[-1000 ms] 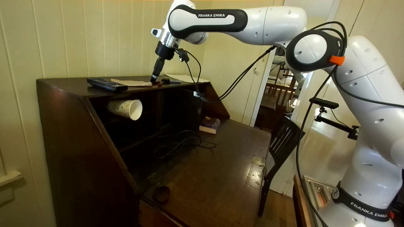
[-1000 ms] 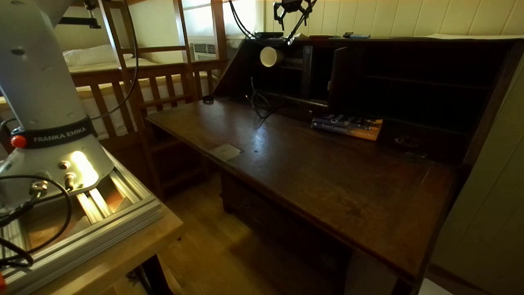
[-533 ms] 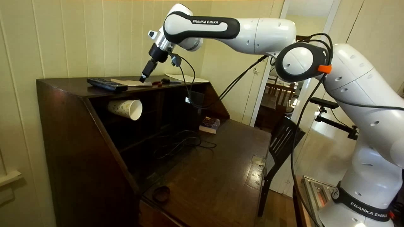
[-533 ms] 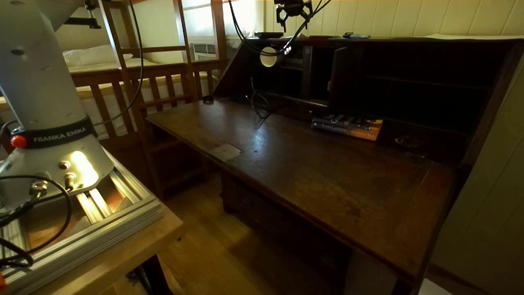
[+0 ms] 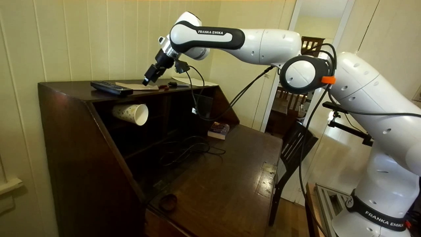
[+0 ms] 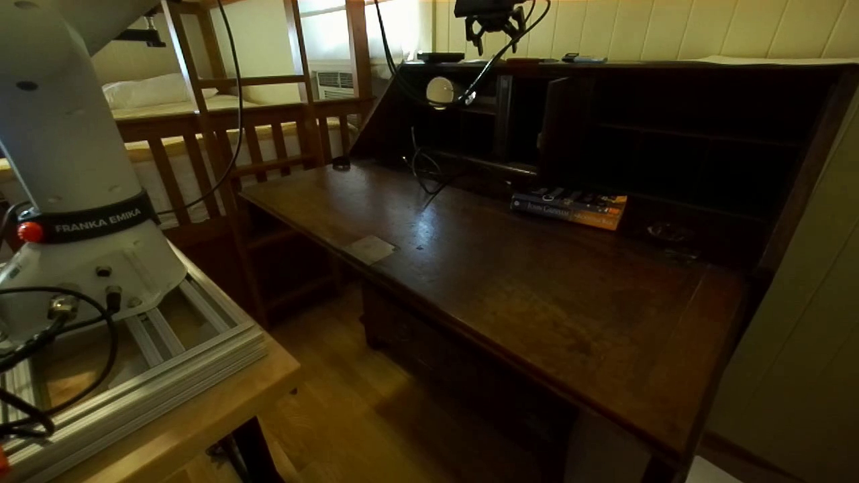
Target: Put the white paper on the desktop.
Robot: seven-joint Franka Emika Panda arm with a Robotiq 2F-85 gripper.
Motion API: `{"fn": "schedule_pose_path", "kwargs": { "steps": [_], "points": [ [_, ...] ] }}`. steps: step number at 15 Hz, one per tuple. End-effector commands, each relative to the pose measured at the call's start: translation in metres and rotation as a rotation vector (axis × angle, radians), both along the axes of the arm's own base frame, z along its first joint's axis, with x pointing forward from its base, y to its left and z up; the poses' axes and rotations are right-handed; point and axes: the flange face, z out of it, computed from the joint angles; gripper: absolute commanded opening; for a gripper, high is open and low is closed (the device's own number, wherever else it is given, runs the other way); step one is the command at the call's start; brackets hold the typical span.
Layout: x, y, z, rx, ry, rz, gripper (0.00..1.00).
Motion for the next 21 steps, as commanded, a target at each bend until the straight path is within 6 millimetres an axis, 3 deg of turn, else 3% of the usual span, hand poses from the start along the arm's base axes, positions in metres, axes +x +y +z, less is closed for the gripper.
{"fn": "schedule_pose_path", "kwargs": {
  "steps": [1, 2, 4, 8, 14, 18, 21],
  "points": [
    [0.004, -0.005, -0.009, 0.023, 0.006, -0.042, 1.00],
    [0.004, -0.004, -0.012, 0.025, 0.010, -0.042, 1.00],
    [0.005, -0.003, -0.017, 0.020, 0.023, -0.043, 0.74],
    [0.004, 0.000, -0.014, 0.014, 0.023, -0.040, 0.44],
    [-0.003, 0.018, 0.015, -0.001, 0.035, -0.044, 0.03],
    [-0.023, 0.038, 0.066, -0.010, 0.036, 0.015, 0.00],
    [-0.045, 0.040, 0.104, -0.009, 0.065, 0.008, 0.00]
  ]
}}
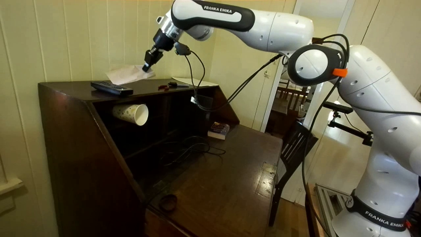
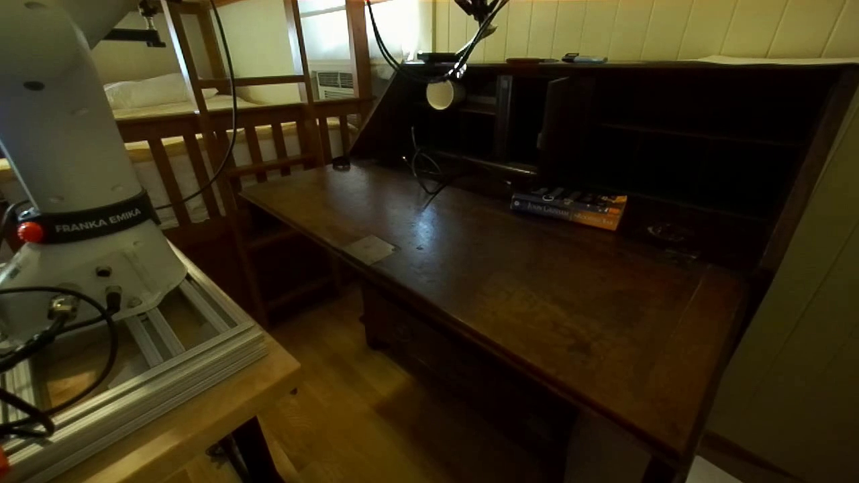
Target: Put the white paper on the desktop.
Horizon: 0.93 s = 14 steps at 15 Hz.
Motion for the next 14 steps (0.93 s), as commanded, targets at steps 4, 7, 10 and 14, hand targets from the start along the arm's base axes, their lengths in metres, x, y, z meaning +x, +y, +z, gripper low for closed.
{"fn": "schedule_pose_path", "kwargs": {
  "steps": [4, 7, 10, 14],
  "points": [
    [-0.067, -0.009, 0.047, -0.034, 0.211, -0.040, 0.00],
    [-0.097, -0.018, 0.045, -0.032, 0.329, -0.027, 0.00],
    [-0.127, -0.033, 0.038, -0.021, 0.415, -0.023, 0.00],
    [-0.169, -0.056, 0.021, -0.010, 0.526, -0.040, 0.00]
  ]
}}
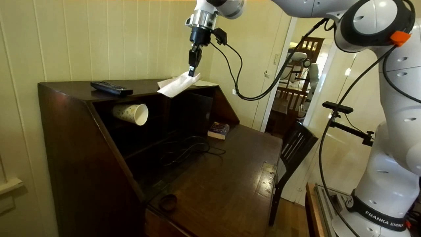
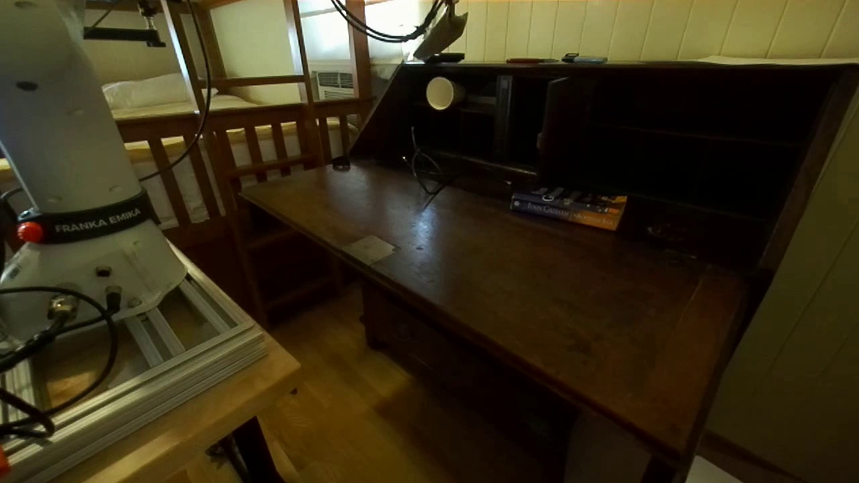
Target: Put the white paper on the desktop.
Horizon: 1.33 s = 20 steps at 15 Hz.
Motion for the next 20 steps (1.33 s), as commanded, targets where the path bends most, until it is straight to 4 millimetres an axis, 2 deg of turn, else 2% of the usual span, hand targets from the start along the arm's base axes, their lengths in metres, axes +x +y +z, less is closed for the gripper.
{"fn": "schedule_pose_path", "kwargs": {
  "steps": [1, 7, 11, 15, 20],
  "points": [
    [-0.052, -0.019, -0.013, 0.004, 0.087, -0.003, 0.00],
    [-0.111, -0.063, -0.050, -0.135, 0.162, -0.050, 0.00],
    [-0.138, -0.107, -0.076, -0.273, 0.034, -0.195, 0.00],
    [-0.177, -0.142, -0.126, -0.296, -0.057, -0.398, 0.00],
    [-0.245, -0.167, -0.212, -0.284, -0.128, -0.668, 0.00]
  ]
}}
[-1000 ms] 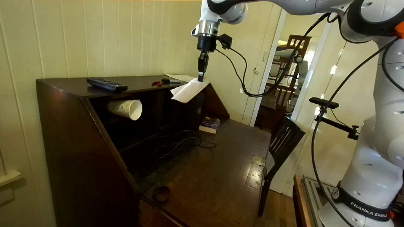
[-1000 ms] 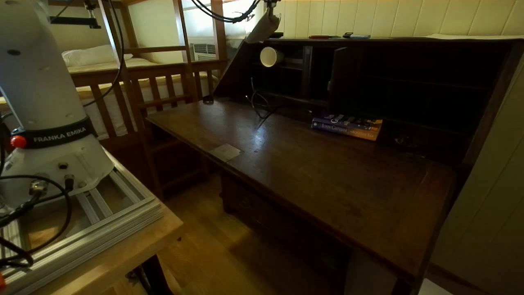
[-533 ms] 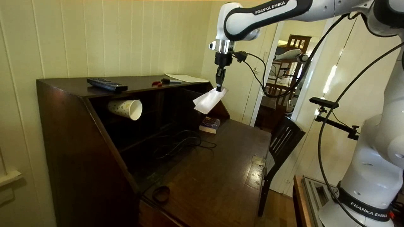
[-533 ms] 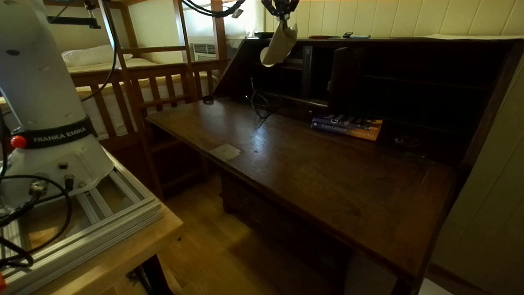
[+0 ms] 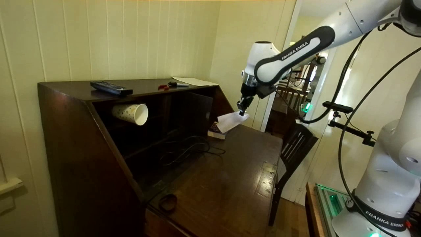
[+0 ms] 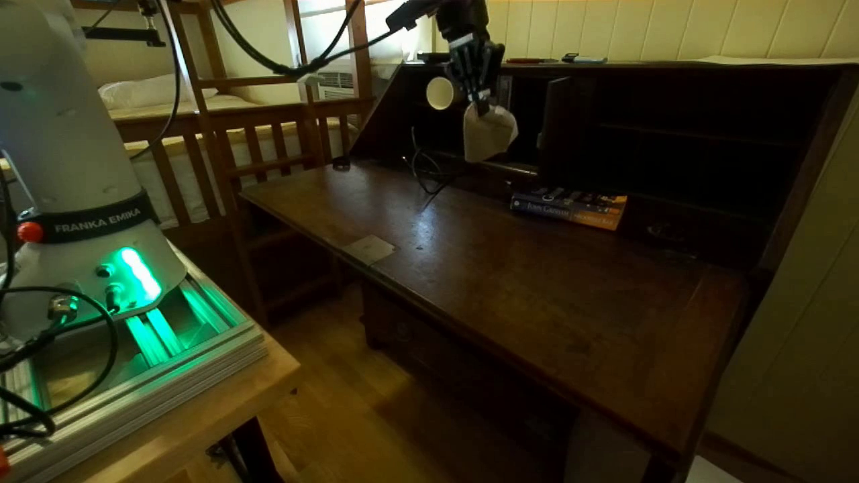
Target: Put the white paper on the desktop.
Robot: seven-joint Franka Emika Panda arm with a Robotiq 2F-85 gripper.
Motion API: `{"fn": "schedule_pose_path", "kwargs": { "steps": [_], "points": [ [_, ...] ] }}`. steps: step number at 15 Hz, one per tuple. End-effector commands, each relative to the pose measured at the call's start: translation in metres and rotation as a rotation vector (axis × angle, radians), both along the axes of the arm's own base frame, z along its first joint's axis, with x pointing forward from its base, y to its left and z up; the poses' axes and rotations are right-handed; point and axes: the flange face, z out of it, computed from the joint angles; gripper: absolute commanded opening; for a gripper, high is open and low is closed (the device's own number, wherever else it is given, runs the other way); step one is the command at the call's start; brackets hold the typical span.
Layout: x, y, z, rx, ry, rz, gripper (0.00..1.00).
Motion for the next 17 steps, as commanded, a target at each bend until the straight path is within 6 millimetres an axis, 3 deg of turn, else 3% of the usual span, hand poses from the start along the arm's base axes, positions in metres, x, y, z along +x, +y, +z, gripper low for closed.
{"fn": "schedule_pose_path", "kwargs": {
  "steps": [1, 3, 5, 7, 8, 9, 11, 13, 16, 17],
  "points": [
    [-0.066, -0.001, -0.055, 0.032, -0.091, -0.176, 0.26],
    [-0.099, -0.005, -0.092, 0.082, -0.135, -0.282, 0.33],
    [-0.137, -0.002, -0.115, 0.117, -0.210, -0.360, 0.47],
    [-0.169, 0.008, -0.118, 0.127, -0.300, -0.361, 0.62],
    [-0.180, 0.010, -0.109, 0.111, -0.322, -0.322, 0.68],
    [-0.142, -0.002, -0.103, 0.075, -0.323, -0.266, 0.76],
    [-0.133, 0.019, -0.092, 0.053, -0.307, -0.123, 0.88],
    [-0.104, 0.054, -0.092, 0.082, -0.312, -0.035, 0.99],
    [-0.071, 0.126, -0.070, 0.147, -0.305, 0.102, 1.00],
    [-0.078, 0.098, -0.090, 0.116, -0.313, 0.035, 1.00]
  ]
}}
